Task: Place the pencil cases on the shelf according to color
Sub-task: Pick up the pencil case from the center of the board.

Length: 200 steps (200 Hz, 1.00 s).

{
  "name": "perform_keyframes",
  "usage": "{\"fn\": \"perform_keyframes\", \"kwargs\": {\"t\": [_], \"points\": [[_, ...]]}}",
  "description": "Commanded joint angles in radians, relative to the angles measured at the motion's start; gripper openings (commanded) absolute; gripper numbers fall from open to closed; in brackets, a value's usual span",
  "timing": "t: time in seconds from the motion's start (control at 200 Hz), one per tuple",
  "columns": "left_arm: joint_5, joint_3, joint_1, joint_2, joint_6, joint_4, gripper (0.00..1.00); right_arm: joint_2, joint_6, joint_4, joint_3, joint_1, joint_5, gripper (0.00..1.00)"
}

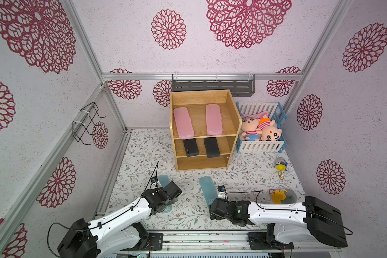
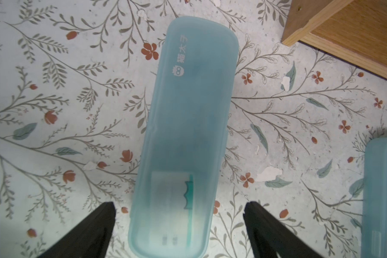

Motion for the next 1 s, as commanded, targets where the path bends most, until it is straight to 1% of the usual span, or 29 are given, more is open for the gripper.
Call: {"fn": "perform_keyframes", "kwargs": {"t": [0.0, 0.13, 0.22, 0.335, 0.44, 0.46, 0.48, 0.585, 0.69, 0.79, 0.996], "points": [[-0.059, -0.015, 0.005, -0.076, -0.042, -0.064, 0.97, 0.037, -0.030, 0.060, 0.021, 0.005, -0.016, 0.99], [-0.065, -0.046, 0.010, -0.185, -0.054, -0.074, 0.97, 0.075, -0.016, 0.073, 0.015, 0.008, -0.019, 0.99], [-0.061, -0.056, 0.014, -0.229, -0.053, -0.080, 0.97, 0.094, -0.012, 0.088, 0.012, 0.012, -0.021, 0.99], [-0.066, -0.056, 0.017, -0.235, -0.053, -0.090, 0.97, 0.114, 0.010, 0.095, -0.001, 0.013, -0.006, 0.99], [-0.078, -0.051, 0.017, -0.220, -0.063, -0.104, 0.97, 0.125, 0.033, 0.096, -0.021, 0.013, 0.019, 0.96], [-0.080, -0.050, 0.017, -0.218, -0.065, -0.105, 0.97, 0.125, 0.041, 0.096, -0.024, 0.013, 0.023, 0.96], [-0.079, -0.049, 0.016, -0.216, -0.066, -0.106, 0.97, 0.125, 0.043, 0.095, -0.028, 0.043, 0.026, 0.95], [-0.081, -0.045, 0.017, -0.209, -0.067, -0.100, 0.97, 0.113, 0.068, 0.084, -0.046, 0.054, 0.048, 0.88], [-0.086, -0.042, 0.017, -0.208, -0.069, -0.098, 0.97, 0.087, 0.093, 0.069, -0.060, 0.061, 0.070, 0.80], [-0.098, -0.039, 0.017, -0.208, -0.069, -0.099, 0.97, 0.046, 0.112, 0.057, -0.066, 0.066, 0.107, 0.68], [-0.120, -0.033, 0.018, -0.229, -0.075, -0.102, 0.97, -0.151, 0.110, 0.041, -0.065, 0.066, 0.234, 0.67]]}}
